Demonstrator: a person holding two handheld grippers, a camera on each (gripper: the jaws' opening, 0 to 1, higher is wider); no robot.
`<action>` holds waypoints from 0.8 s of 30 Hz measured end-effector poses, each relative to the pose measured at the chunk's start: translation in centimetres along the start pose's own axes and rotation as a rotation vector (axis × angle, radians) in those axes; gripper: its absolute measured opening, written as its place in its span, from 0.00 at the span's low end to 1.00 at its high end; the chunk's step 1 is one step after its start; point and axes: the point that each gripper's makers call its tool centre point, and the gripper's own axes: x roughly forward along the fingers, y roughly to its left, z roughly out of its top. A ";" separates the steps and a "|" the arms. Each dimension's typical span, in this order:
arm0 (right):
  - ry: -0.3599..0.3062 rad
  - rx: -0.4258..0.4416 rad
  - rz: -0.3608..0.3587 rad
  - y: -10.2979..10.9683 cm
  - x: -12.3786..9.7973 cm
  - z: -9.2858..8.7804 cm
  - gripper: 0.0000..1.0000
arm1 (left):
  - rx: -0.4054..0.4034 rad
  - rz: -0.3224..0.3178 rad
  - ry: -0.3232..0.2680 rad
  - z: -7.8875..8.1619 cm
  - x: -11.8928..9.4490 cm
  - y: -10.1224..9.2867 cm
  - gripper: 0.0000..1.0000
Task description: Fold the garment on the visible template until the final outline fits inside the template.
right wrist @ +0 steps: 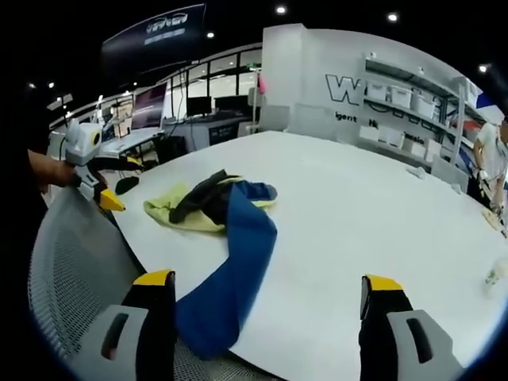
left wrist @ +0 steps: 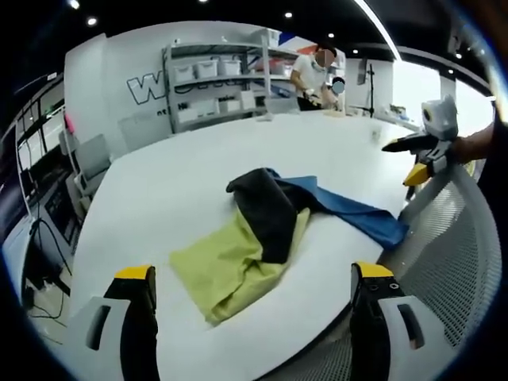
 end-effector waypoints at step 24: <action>-0.039 -0.028 0.025 -0.5 1.3 3.6 0.92 | -0.018 -0.012 -0.036 3.9 0.8 1.0 0.95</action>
